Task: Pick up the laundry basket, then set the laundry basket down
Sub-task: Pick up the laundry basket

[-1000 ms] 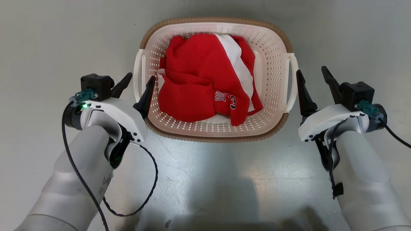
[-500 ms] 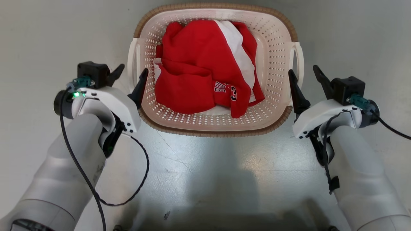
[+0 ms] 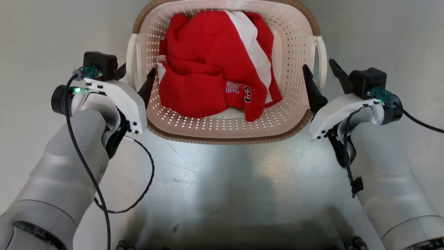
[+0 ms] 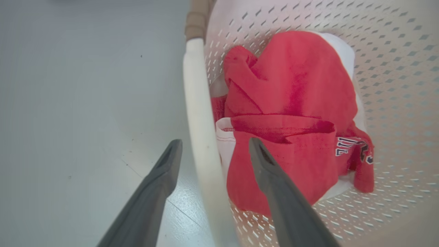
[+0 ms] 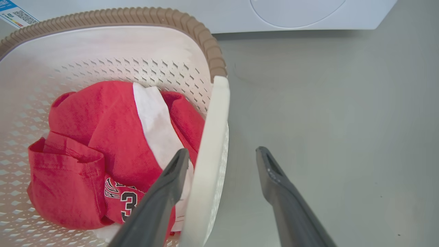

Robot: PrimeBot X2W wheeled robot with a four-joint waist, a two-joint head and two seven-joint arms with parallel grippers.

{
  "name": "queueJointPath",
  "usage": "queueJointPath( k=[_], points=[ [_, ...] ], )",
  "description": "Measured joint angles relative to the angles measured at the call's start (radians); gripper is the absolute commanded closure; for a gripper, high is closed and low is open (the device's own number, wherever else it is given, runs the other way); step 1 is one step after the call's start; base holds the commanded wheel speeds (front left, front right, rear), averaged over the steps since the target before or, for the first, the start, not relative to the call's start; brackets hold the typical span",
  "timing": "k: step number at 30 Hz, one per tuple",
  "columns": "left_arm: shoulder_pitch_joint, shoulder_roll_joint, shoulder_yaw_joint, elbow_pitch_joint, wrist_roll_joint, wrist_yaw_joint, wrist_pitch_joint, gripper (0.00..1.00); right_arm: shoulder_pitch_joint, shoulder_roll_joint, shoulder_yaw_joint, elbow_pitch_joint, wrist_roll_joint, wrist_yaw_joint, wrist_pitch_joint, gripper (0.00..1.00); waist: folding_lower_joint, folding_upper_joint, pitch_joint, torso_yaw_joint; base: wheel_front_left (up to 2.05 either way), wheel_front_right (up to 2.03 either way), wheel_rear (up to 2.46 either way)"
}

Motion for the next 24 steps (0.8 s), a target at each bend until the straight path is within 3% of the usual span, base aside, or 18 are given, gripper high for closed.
queueJointPath(
  k=[24],
  points=[
    [-0.066, 0.012, -0.134, 0.056, -0.09, 0.0, 0.059, 0.0, -0.082, -0.002, 0.153, 0.138, 0.137, 0.0, 0.0, 0.0, 0.0, 0.0, 0.022, -0.021, 0.0, 0.0, 0.0]
  ],
)
